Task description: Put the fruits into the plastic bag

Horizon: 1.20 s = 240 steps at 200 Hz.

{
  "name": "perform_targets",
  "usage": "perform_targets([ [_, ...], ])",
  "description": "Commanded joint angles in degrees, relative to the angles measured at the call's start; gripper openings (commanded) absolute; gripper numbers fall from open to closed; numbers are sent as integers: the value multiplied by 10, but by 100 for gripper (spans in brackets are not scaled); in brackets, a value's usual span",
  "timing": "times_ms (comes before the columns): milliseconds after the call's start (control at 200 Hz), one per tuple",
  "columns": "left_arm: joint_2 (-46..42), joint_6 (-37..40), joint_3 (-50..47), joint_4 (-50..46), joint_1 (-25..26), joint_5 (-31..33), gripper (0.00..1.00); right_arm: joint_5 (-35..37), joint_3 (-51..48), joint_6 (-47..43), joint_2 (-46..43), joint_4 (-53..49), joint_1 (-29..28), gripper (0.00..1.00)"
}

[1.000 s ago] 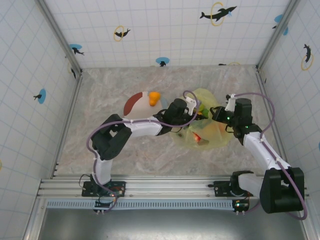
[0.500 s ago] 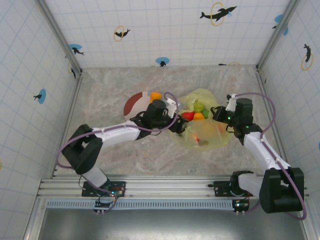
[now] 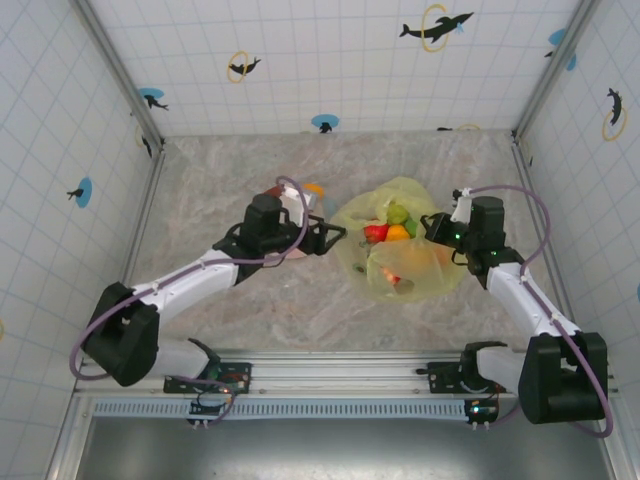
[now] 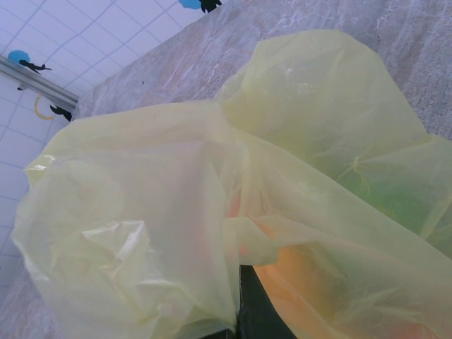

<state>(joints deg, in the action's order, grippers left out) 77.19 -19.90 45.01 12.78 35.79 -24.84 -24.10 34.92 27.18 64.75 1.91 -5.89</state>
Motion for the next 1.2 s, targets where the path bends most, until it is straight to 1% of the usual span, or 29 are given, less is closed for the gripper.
perform_targets([
  [0,-23,-16,-5,-22,-20,123,86,-7,-1,-2,1,21,4,0],
  [15,-25,-16,-5,-23,-21,138,86,-8,-1,-1,1,37,3,0],
  [75,-28,-14,-3,-32,-25,194,87,-10,-3,2,1,43,2,0],
  [175,-20,-2,11,-49,-26,264,89,-13,-1,3,4,43,-2,0],
  [260,2,13,31,-64,-26,298,90,-12,-1,3,4,44,-5,0],
  [370,49,27,66,-88,-27,325,90,-11,-1,3,2,44,-9,0],
  [520,123,38,104,-105,-31,325,91,-14,1,-3,4,41,-17,0],
  [545,135,39,129,-108,-33,323,91,-14,1,-4,5,40,-18,0],
  [681,205,40,182,-127,-38,311,92,-14,-1,-5,7,40,-20,0],
  [701,216,58,189,-130,-40,310,92,-14,-1,-5,7,40,-20,0],
  [836,282,69,244,-159,-47,309,94,-13,-4,-7,7,40,-20,0],
  [1196,404,97,362,-197,-56,318,96,-13,-7,-8,11,41,-20,0],
])
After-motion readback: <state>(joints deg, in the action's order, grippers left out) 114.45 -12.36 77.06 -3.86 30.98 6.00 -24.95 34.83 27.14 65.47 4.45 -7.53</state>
